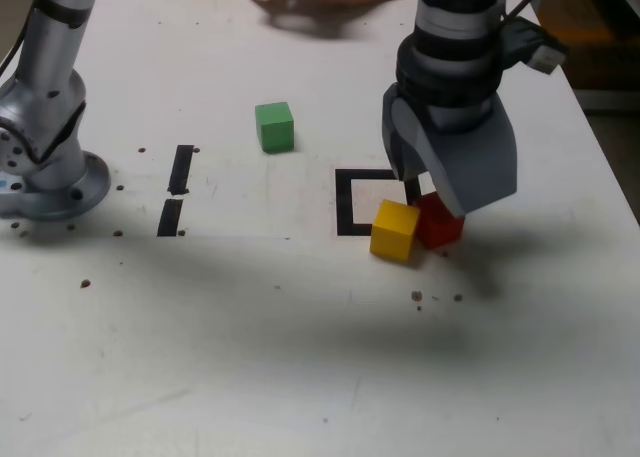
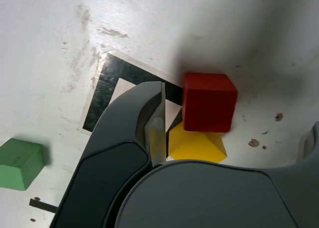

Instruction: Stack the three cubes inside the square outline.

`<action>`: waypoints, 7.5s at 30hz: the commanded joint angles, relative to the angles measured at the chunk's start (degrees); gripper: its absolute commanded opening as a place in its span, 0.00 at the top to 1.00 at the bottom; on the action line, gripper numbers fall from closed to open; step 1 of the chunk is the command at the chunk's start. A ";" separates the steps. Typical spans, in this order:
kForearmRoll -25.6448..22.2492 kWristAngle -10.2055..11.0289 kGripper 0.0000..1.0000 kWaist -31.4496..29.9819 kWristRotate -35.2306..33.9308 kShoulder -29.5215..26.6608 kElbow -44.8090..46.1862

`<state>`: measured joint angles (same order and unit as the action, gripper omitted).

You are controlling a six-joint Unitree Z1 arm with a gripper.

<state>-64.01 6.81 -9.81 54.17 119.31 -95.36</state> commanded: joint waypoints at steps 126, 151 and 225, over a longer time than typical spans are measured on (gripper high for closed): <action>23.45 -7.94 0.42 4.62 -48.63 -10.29 30.39; 14.61 -6.01 0.05 4.46 -44.03 -15.20 25.60; 13.80 0.27 0.32 -14.90 -37.23 -4.91 20.23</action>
<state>-50.25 6.96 -24.68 17.19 114.21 -74.68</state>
